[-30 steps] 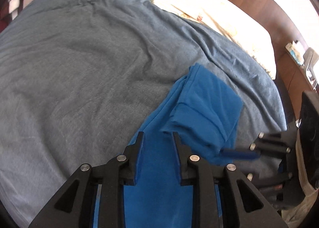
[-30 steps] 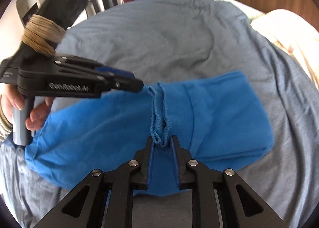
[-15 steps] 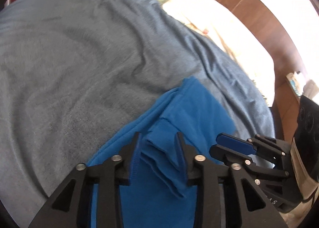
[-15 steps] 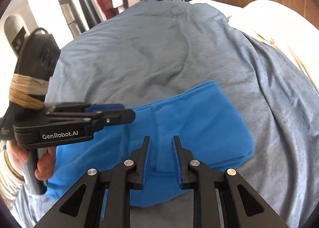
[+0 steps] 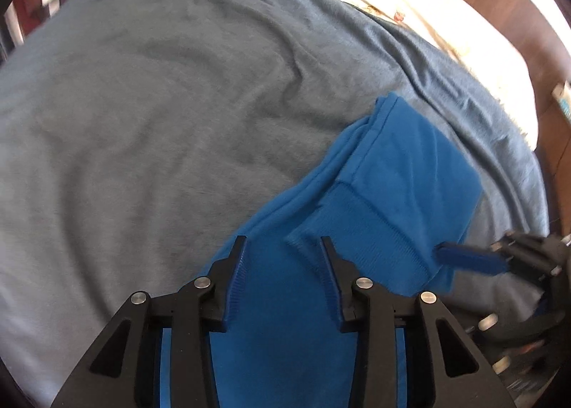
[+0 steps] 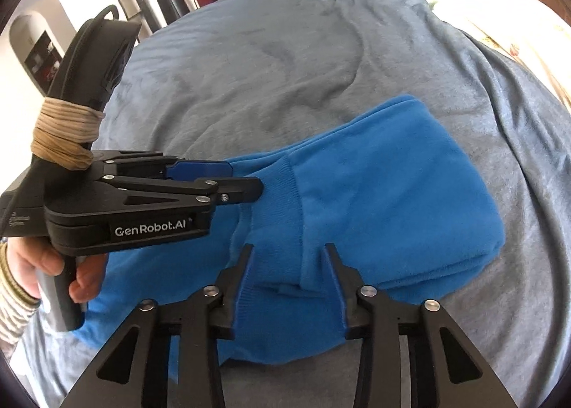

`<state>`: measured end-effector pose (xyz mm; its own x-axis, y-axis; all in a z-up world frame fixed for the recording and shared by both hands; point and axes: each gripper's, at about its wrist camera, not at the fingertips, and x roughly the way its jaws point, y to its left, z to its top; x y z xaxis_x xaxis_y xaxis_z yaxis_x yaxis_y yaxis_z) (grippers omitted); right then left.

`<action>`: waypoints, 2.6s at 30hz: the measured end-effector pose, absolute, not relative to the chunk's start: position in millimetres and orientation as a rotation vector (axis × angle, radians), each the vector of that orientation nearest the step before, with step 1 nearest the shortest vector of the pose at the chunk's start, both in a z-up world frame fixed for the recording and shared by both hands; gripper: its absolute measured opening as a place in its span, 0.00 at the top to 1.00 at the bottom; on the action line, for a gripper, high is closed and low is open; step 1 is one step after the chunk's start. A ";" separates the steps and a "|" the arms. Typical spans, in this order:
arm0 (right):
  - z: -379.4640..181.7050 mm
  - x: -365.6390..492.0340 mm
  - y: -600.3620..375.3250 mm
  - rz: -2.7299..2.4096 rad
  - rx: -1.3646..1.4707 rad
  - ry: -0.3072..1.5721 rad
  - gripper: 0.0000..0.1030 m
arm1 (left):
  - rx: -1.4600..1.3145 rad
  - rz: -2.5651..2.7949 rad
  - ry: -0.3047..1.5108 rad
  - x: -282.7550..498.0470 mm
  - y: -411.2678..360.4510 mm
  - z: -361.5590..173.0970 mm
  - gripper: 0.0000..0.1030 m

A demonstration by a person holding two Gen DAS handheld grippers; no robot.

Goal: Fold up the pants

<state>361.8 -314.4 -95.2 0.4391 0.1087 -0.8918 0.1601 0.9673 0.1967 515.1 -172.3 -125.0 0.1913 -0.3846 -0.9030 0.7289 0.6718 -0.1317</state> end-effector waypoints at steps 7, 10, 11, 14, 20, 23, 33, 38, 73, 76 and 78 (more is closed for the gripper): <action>-47.2 331.2 -365.2 -0.236 0.429 0.963 0.38 | 0.459 -0.965 0.986 513.3 -210.2 -72.6 0.62; -39.1 320.5 -399.5 -0.374 0.532 0.897 0.38 | 0.427 -1.064 0.985 521.6 -239.4 -66.9 0.62; -41.7 318.1 -411.1 -0.411 0.576 0.889 0.38 | 0.435 -1.082 0.974 523.9 -251.5 -66.7 0.62; -55.3 316.3 -434.5 -0.469 0.665 0.895 0.38 | 0.417 -1.157 1.005 533.2 -278.9 -72.2 0.62; -83.0 311.4 -453.5 -0.529 0.764 0.901 0.38 | 0.442 -1.215 1.094 553.8 -321.8 -104.9 0.65; -96.3 315.1 -456.6 -0.538 0.803 0.910 0.38 | 0.446 -1.229 1.154 561.5 -332.2 -121.0 0.72; -124.4 327.2 -460.3 -0.510 0.833 0.940 0.38 | 0.398 -1.251 1.290 579.2 -342.5 -155.0 0.69; -126.4 331.5 -456.6 -0.486 0.807 0.952 0.49 | 0.359 -1.266 1.307 576.4 -347.5 -162.6 0.76; 24.2 325.4 -241.8 -0.184 0.268 0.856 0.71 | 0.136 -1.159 0.995 536.2 -97.8 -28.3 0.84; 24.4 325.2 -212.6 -0.149 0.234 0.864 0.71 | 0.110 -1.123 1.003 531.8 -66.5 -33.1 0.84; 20.7 324.8 -192.1 -0.119 0.213 0.875 0.71 | 0.094 -1.100 1.010 528.0 -47.6 -37.6 0.84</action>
